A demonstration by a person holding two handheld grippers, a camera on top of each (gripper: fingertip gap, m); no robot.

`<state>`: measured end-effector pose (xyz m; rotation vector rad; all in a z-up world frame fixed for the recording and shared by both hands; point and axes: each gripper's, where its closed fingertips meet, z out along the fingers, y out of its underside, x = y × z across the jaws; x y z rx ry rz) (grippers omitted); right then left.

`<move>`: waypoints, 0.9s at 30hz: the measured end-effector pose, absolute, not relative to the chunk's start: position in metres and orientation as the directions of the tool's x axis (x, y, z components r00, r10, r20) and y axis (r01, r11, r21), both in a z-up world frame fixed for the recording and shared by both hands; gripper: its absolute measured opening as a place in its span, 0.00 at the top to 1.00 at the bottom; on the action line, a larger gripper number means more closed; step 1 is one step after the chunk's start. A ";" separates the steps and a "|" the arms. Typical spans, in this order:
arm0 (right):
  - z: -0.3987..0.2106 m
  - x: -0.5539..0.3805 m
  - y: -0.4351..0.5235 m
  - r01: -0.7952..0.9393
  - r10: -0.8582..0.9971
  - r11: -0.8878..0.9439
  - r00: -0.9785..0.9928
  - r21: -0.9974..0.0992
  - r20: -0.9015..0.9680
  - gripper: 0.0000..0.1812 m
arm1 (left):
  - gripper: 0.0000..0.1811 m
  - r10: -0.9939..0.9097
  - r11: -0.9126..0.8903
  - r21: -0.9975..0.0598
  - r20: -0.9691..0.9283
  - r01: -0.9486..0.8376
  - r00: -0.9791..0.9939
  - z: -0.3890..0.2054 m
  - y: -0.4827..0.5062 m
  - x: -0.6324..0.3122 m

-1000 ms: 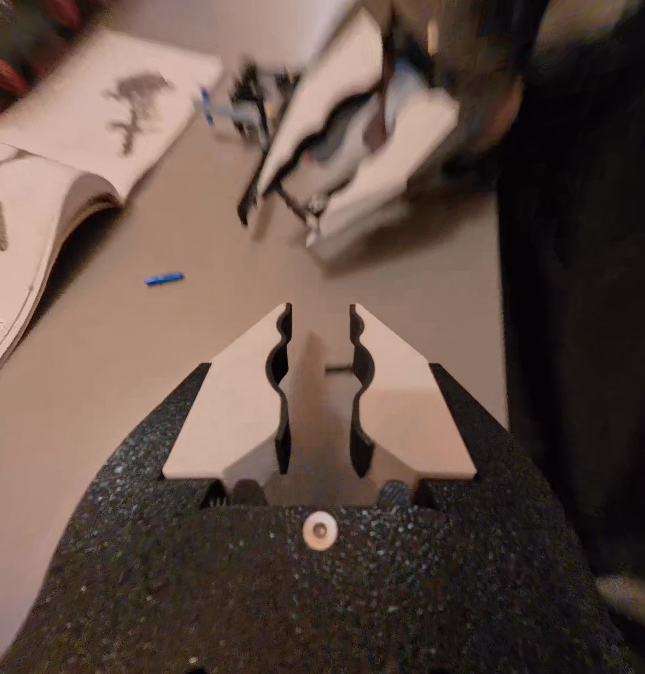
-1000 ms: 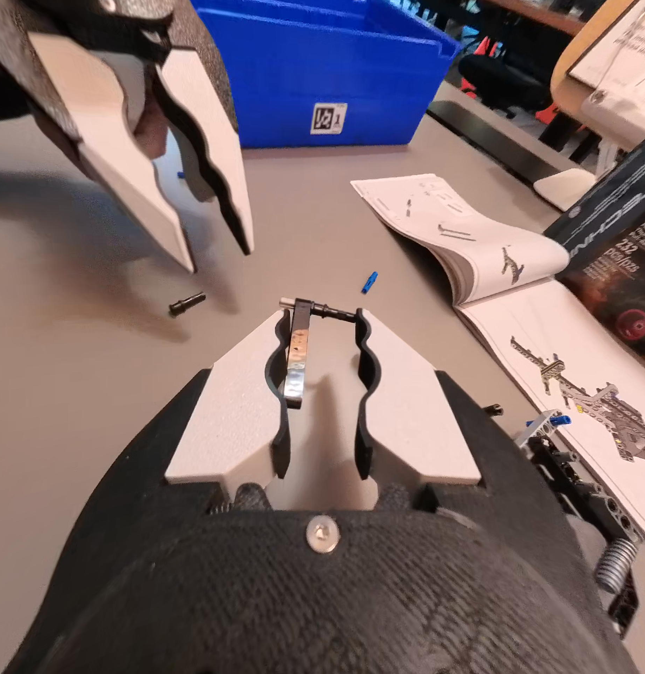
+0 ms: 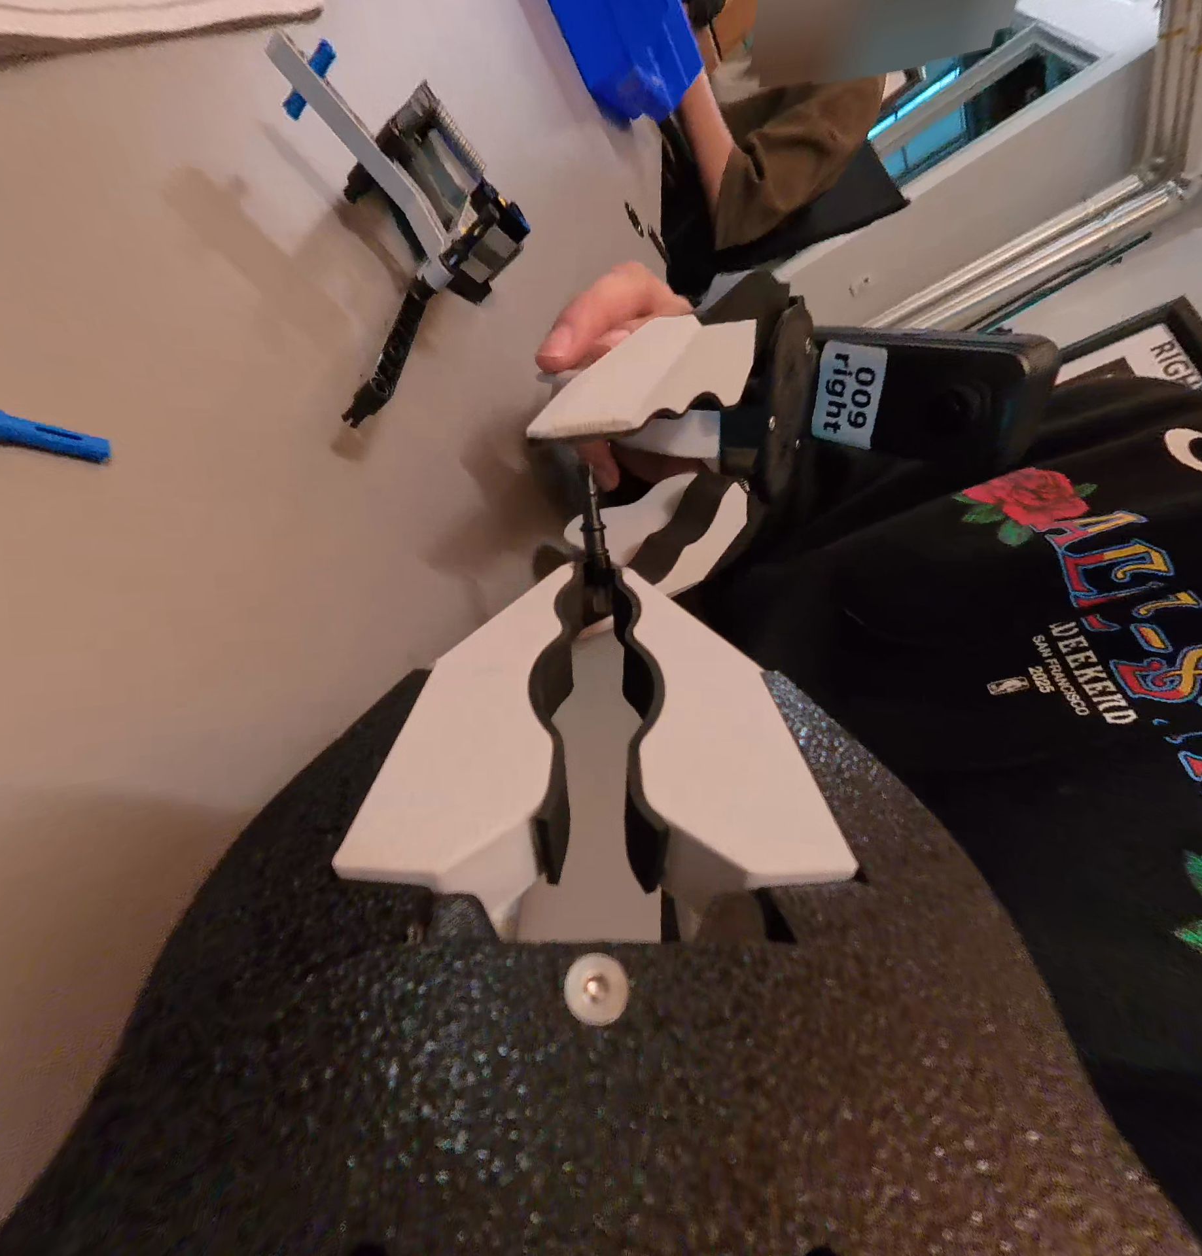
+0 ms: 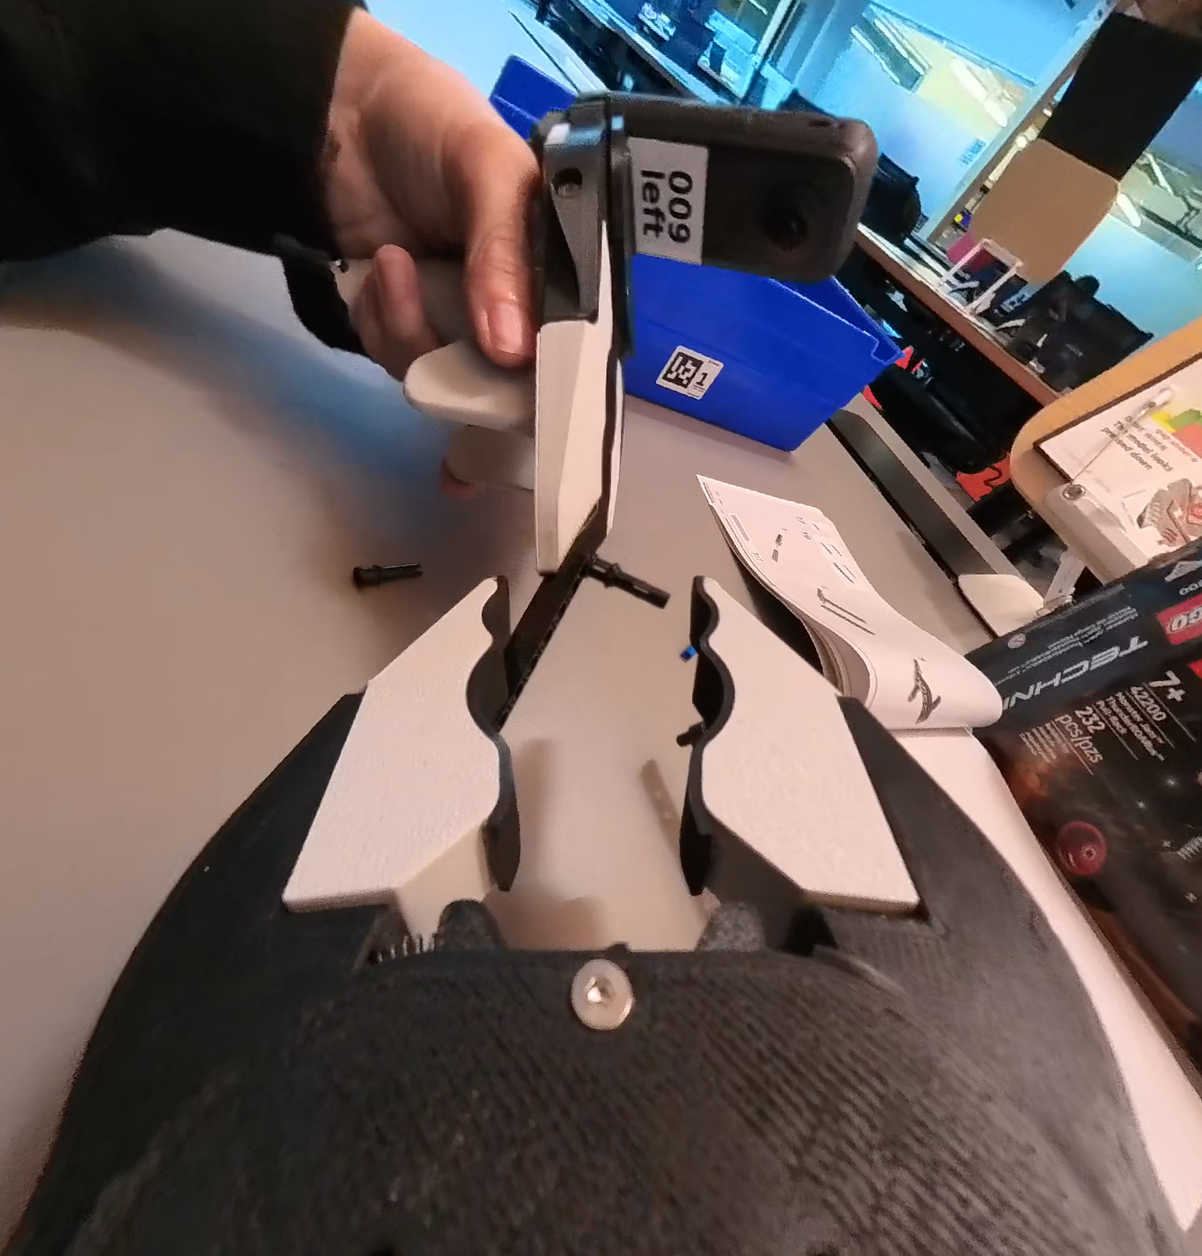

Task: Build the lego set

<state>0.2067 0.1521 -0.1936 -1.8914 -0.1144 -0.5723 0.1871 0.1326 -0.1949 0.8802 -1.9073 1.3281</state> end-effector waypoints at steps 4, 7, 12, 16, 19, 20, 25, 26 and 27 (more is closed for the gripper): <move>-0.194 0.206 0.154 0.380 -0.161 -0.398 0.867 -0.835 0.471 0.75 | 0.97 -0.150 0.277 -0.505 0.818 -0.817 -0.556 -0.195 0.135 0.189; -0.195 0.210 0.153 0.357 -0.195 -0.400 0.867 -0.844 0.459 0.78 | 0.97 -0.161 0.253 -0.506 0.818 -0.825 -0.552 -0.196 0.135 0.193; -0.199 0.218 0.150 0.323 -0.260 -0.430 0.850 -0.843 0.459 0.79 | 0.92 -0.223 0.238 -0.573 0.753 -0.784 -0.619 -0.198 0.136 0.199; -0.198 0.227 0.144 0.263 -0.318 -0.420 0.854 -0.869 0.412 0.80 | 0.87 -0.300 0.194 -0.641 0.682 -0.743 -0.667 -0.193 0.148 0.210; -0.197 0.232 0.140 0.234 -0.348 -0.409 0.854 -0.882 0.388 0.80 | 0.87 -0.364 0.184 -0.682 0.621 -0.708 -0.694 -0.190 0.161 0.216; -0.198 0.232 0.140 0.230 -0.350 -0.412 0.854 -0.882 0.386 0.80 | 0.87 -0.378 0.198 -0.696 0.595 -0.690 -0.709 -0.190 0.165 0.215; -0.200 0.234 0.139 0.227 -0.349 -0.427 0.852 -0.875 0.391 0.80 | 0.87 -0.399 0.425 -0.784 0.287 -0.453 -0.871 -0.204 0.187 0.205; -0.201 0.234 0.139 0.224 -0.341 -0.433 0.856 -0.873 0.389 0.80 | 0.87 -0.385 0.492 -0.786 0.189 -0.374 -0.903 -0.210 0.193 0.204; -0.202 0.234 0.138 0.221 -0.341 -0.436 0.857 -0.872 0.387 0.80 | 0.87 -0.355 0.558 -0.773 0.105 -0.301 -0.929 -0.216 0.197 0.200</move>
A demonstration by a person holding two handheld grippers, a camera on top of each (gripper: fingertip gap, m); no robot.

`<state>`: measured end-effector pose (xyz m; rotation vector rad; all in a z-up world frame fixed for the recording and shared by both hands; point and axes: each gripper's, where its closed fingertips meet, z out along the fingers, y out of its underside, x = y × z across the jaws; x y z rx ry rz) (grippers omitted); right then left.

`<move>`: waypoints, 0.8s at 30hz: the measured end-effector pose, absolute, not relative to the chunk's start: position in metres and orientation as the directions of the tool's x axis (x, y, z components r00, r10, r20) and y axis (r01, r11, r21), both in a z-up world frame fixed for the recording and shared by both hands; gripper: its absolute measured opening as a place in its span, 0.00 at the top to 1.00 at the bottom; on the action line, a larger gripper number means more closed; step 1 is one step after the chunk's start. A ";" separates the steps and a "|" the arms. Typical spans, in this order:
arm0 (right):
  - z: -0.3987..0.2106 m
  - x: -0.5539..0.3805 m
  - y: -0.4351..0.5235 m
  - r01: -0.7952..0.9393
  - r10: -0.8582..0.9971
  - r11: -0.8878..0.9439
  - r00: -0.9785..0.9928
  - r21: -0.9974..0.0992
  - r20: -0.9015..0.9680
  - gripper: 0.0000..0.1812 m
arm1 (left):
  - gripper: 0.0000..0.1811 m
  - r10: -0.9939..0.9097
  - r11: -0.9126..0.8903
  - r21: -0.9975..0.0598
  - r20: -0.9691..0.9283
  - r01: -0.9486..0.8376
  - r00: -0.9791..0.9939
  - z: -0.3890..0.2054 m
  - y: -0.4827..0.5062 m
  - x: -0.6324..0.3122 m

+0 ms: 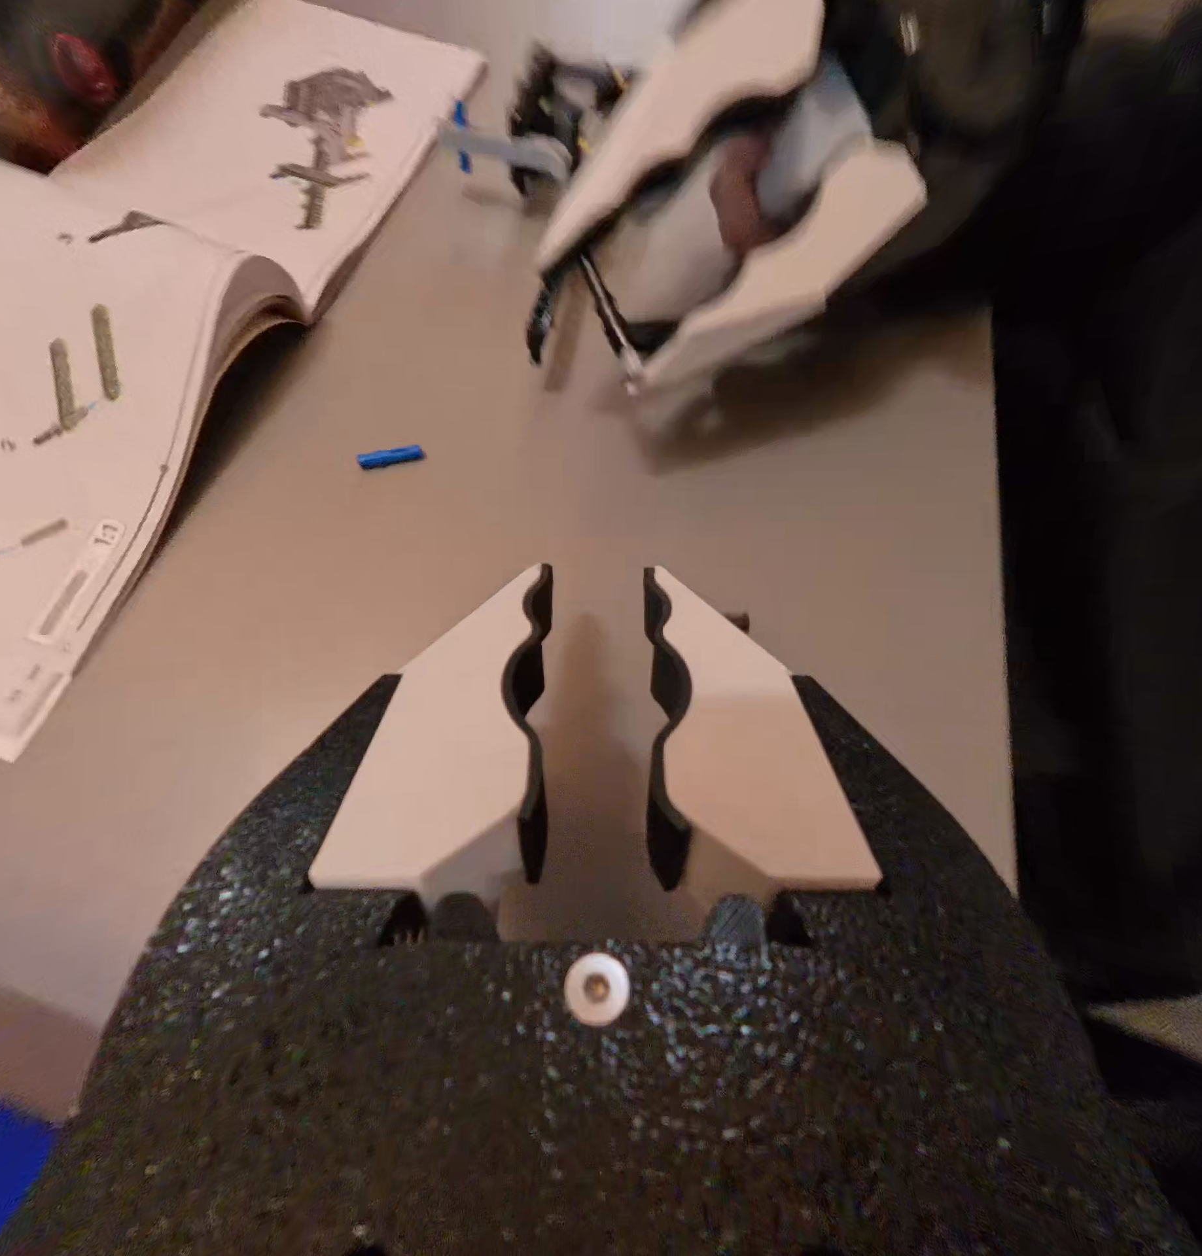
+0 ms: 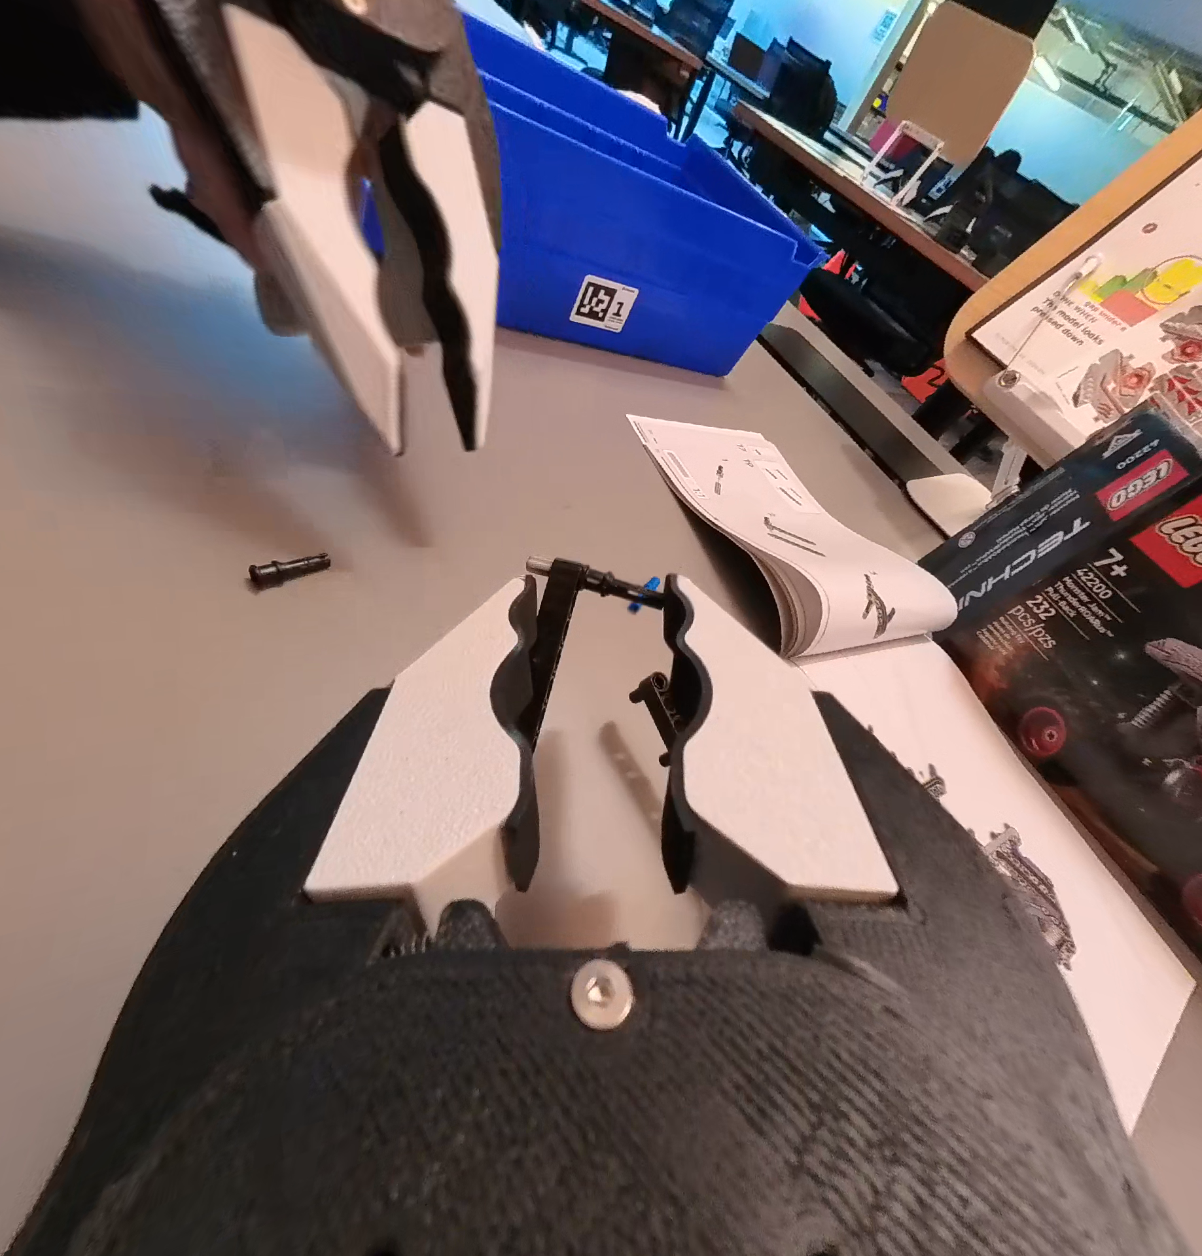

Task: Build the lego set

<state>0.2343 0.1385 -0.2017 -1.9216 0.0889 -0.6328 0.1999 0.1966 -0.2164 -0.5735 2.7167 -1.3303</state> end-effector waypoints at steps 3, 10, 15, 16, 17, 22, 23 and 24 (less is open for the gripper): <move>-0.202 0.235 0.138 0.213 -0.336 -0.436 0.862 -0.874 0.378 0.81 | 0.84 -0.276 0.655 -0.735 -0.015 -0.176 -0.961 -0.225 0.195 0.189; -0.205 0.237 0.138 0.219 -0.335 -0.457 0.855 -0.862 0.395 0.81 | 0.84 -0.368 0.484 -0.842 0.053 -0.240 -0.928 -0.203 0.149 0.206; -0.206 0.235 0.140 0.261 -0.326 -0.475 0.835 -0.840 0.444 0.81 | 0.87 -0.411 0.295 -0.819 0.357 -0.493 -0.839 -0.199 0.125 0.215; -0.206 0.235 0.141 0.269 -0.324 -0.476 0.831 -0.837 0.451 0.81 | 0.92 -0.436 0.296 -0.802 0.370 -0.519 -0.820 -0.203 0.124 0.219; -0.206 0.235 0.140 0.277 -0.324 -0.484 0.824 -0.830 0.464 0.81 | 0.94 -0.444 0.309 -0.790 0.372 -0.529 -0.815 -0.207 0.123 0.219; -0.212 0.234 0.141 0.355 -0.261 -0.545 0.789 -0.759 0.556 0.80 | 0.96 -0.454 0.323 -0.725 0.445 -0.608 -0.772 -0.211 0.125 0.217; -0.212 0.234 0.141 0.372 -0.252 -0.550 0.780 -0.748 0.573 0.79 | 0.97 -0.451 0.315 -0.712 0.470 -0.628 -0.759 -0.210 0.126 0.217; -0.211 0.234 0.142 0.383 -0.247 -0.550 0.775 -0.742 0.582 0.79 | 0.97 -0.443 0.306 -0.700 0.495 -0.645 -0.747 -0.209 0.127 0.217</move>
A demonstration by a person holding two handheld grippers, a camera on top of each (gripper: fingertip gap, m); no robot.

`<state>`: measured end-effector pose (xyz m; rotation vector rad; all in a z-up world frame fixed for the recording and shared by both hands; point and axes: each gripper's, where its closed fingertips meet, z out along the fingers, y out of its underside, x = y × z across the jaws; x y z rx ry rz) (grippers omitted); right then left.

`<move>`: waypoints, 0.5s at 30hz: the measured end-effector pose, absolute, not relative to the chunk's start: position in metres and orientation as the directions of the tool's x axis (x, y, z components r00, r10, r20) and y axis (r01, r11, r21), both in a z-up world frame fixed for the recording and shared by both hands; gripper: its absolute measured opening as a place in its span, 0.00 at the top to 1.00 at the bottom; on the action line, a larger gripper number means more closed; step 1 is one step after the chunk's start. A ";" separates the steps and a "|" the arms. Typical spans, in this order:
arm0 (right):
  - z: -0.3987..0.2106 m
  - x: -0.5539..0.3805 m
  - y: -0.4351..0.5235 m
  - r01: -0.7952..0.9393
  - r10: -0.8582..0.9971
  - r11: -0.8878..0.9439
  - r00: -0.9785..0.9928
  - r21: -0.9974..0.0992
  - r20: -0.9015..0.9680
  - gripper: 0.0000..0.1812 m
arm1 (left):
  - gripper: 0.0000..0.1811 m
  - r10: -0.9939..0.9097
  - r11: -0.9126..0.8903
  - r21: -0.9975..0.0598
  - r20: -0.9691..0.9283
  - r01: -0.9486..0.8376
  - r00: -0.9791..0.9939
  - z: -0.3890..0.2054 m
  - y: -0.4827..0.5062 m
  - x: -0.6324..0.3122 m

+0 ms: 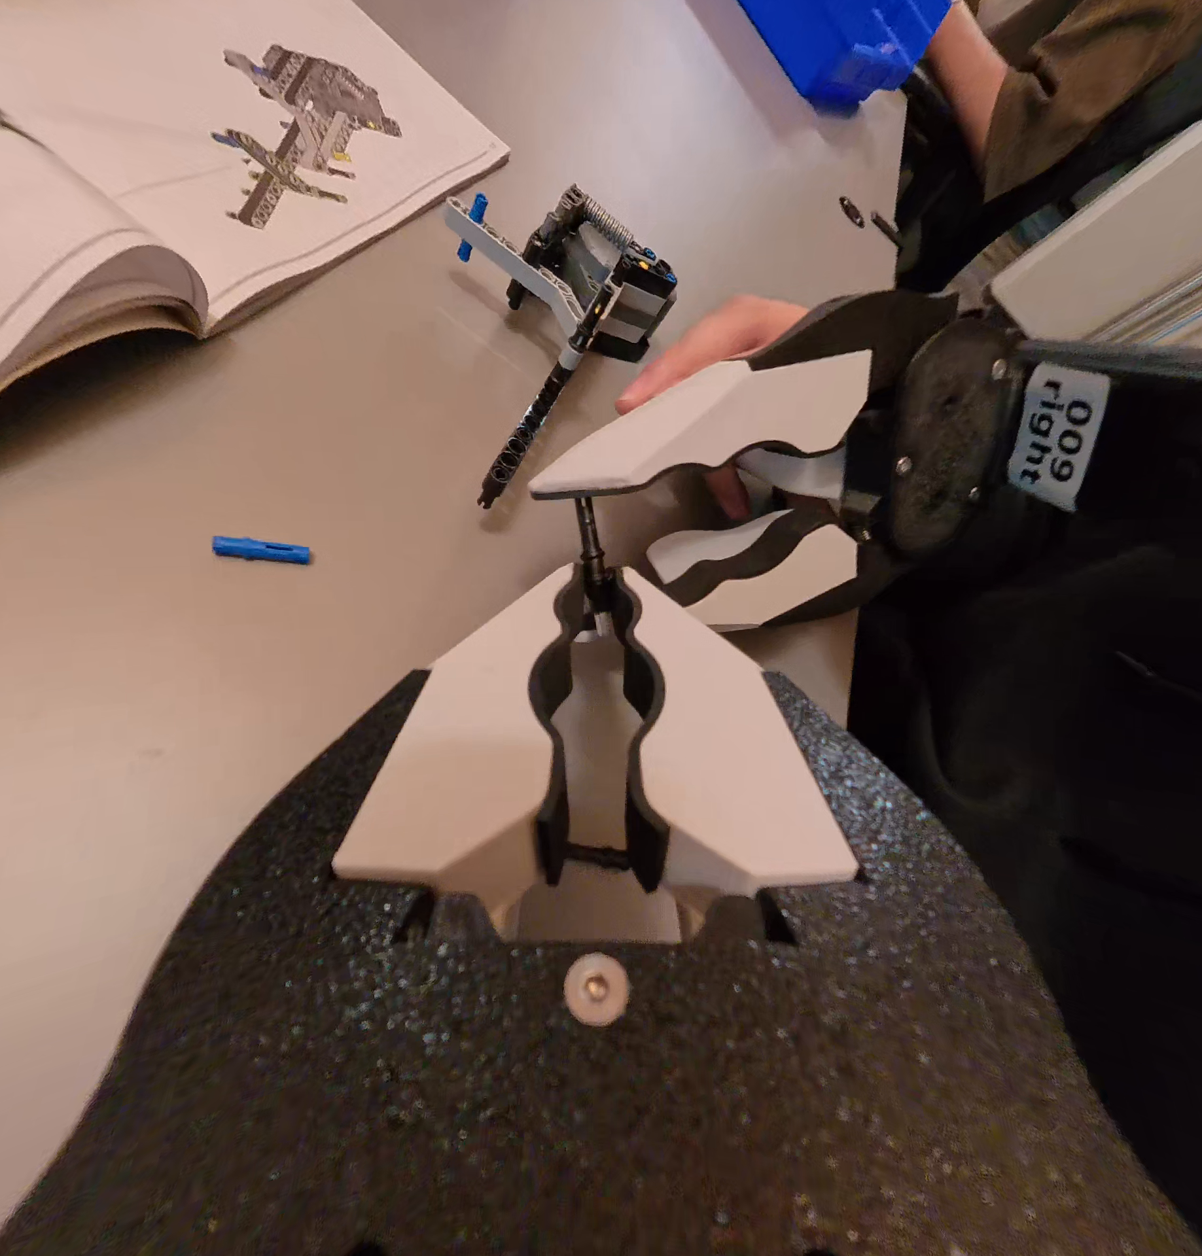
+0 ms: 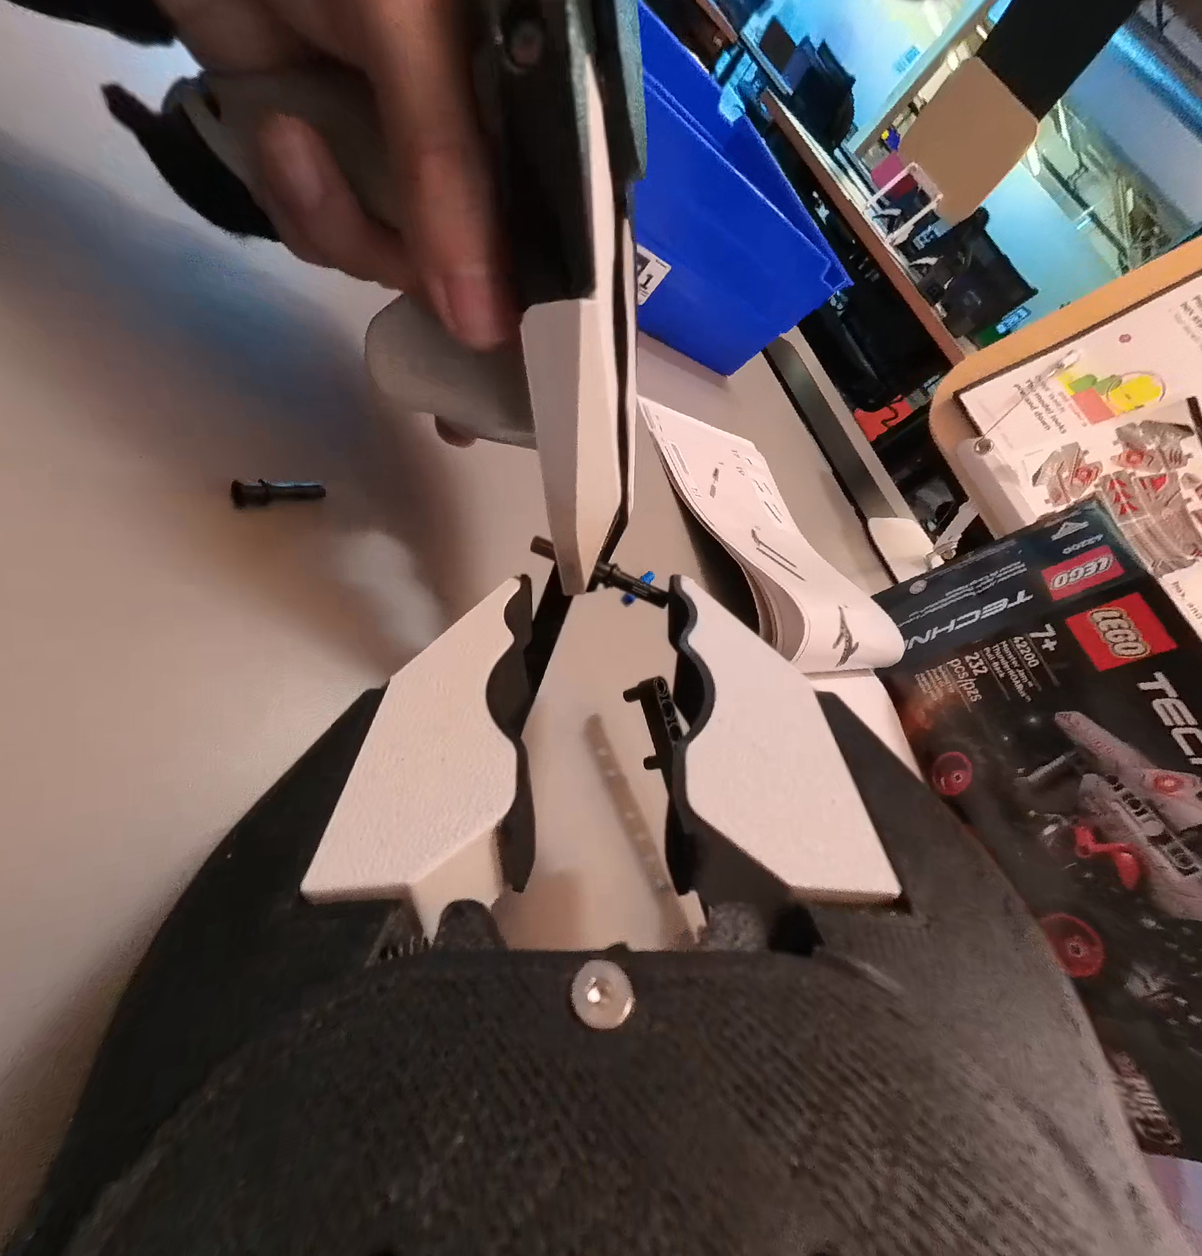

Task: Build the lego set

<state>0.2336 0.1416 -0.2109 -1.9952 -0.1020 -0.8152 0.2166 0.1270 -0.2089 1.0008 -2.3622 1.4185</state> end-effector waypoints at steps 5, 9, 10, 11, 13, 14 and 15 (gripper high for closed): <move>-0.212 0.237 0.139 0.387 -0.259 -0.550 0.764 -0.740 0.592 0.77 | 0.97 -0.409 0.205 -0.672 0.601 -0.711 -0.686 -0.199 0.135 0.223; -0.204 0.235 0.142 0.386 -0.274 -0.501 0.778 -0.775 0.565 0.73 | 0.97 -0.368 0.197 -0.642 0.651 -0.741 -0.663 -0.203 0.132 0.217; -0.206 0.232 0.143 0.397 -0.255 -0.498 0.782 -0.771 0.568 0.72 | 0.97 -0.348 0.197 -0.635 0.667 -0.747 -0.659 -0.202 0.131 0.214; -0.207 0.230 0.144 0.402 -0.239 -0.501 0.787 -0.767 0.569 0.74 | 0.97 -0.331 0.191 -0.631 0.679 -0.752 -0.655 -0.201 0.129 0.212; -0.210 0.230 0.145 0.404 -0.230 -0.516 0.784 -0.756 0.576 0.78 | 0.97 -0.335 0.196 -0.630 0.677 -0.751 -0.655 -0.202 0.129 0.212; -0.208 0.231 0.145 0.408 -0.239 -0.515 0.776 -0.754 0.584 0.79 | 0.97 -0.334 0.190 -0.632 0.677 -0.751 -0.655 -0.201 0.129 0.212; -0.205 0.231 0.145 0.404 -0.254 -0.512 0.772 -0.758 0.583 0.79 | 0.97 -0.331 0.180 -0.635 0.680 -0.751 -0.655 -0.199 0.128 0.213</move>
